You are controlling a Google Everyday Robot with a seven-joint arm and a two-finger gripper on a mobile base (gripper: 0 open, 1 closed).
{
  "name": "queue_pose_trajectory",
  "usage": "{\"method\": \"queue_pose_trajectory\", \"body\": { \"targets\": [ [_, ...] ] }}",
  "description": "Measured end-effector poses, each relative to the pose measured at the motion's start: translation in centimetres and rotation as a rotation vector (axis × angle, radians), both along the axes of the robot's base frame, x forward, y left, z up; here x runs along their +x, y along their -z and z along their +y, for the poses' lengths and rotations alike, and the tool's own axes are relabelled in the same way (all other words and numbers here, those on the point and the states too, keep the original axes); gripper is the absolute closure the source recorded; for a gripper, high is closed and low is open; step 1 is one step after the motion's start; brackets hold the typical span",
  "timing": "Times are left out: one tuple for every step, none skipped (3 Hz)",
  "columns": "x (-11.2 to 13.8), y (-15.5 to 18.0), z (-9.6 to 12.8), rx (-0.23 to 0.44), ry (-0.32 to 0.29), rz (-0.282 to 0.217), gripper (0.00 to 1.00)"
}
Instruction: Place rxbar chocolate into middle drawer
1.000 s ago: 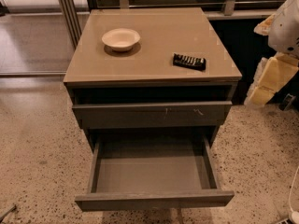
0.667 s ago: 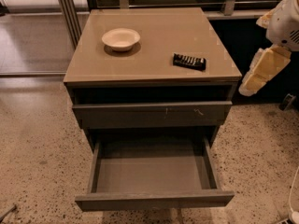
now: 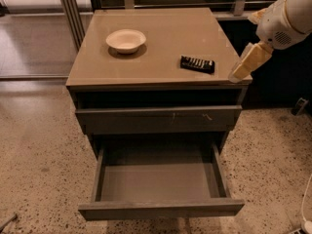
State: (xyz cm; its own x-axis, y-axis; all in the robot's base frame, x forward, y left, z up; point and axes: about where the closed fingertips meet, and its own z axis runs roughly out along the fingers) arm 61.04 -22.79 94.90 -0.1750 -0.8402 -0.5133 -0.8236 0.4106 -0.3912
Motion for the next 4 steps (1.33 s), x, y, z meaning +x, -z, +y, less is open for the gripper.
{"method": "queue_pose_trajectory", "body": {
  "targets": [
    [4.5, 2.0, 1.1, 0.085, -0.048, -0.01, 0.0],
    [8.1, 3.8, 2.2, 0.135, -0.08, -0.001, 0.0],
    [11.6, 6.1, 3.4, 0.16, -0.081, 0.04, 0.0],
    [14.0, 8.1, 5.0, 0.166, -0.078, 0.089, 0.0]
  ]
}}
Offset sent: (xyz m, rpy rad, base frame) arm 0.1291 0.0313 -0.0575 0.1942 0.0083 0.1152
